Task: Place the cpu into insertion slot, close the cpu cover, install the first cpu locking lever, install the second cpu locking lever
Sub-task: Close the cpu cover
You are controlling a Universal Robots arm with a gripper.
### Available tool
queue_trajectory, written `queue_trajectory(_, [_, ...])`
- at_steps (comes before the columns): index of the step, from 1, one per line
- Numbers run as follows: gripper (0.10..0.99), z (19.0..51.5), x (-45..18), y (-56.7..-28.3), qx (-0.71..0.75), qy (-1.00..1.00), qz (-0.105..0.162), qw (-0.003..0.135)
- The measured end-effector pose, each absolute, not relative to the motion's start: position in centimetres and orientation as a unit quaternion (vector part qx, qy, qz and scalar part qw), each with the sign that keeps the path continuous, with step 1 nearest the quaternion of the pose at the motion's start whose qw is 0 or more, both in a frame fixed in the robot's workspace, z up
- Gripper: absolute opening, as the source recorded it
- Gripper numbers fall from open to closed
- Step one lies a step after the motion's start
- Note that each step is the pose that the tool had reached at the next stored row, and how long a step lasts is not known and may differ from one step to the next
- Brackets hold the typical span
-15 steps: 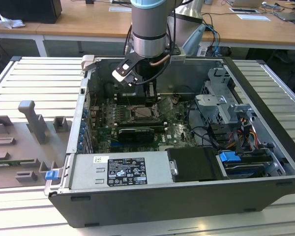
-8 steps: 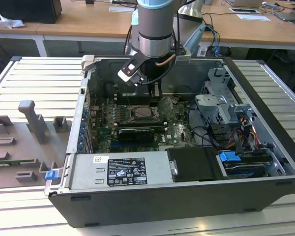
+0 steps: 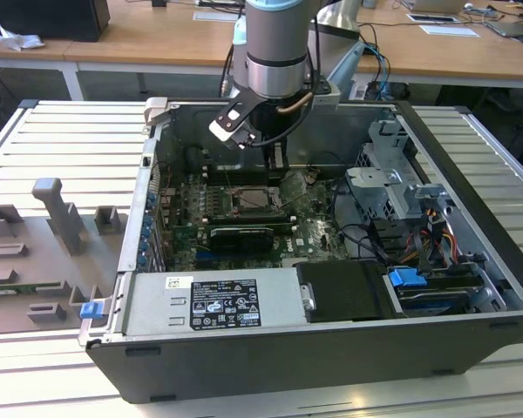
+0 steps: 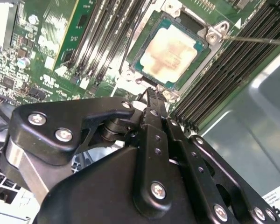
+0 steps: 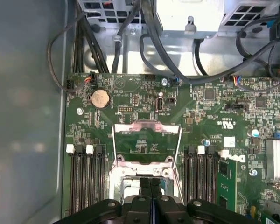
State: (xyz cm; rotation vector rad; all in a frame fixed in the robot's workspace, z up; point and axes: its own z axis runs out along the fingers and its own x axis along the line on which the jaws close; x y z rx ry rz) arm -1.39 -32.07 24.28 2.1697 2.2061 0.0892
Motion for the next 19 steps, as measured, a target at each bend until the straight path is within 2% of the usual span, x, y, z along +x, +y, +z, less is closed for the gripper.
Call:
queue_trajectory(7, [0.106,25.8,-1.2,-32.1,0.701,0.712,0.028,0.024])
queue_trajectory(19, [0.106,25.8,0.1,-32.1,0.701,0.712,0.027,0.024])
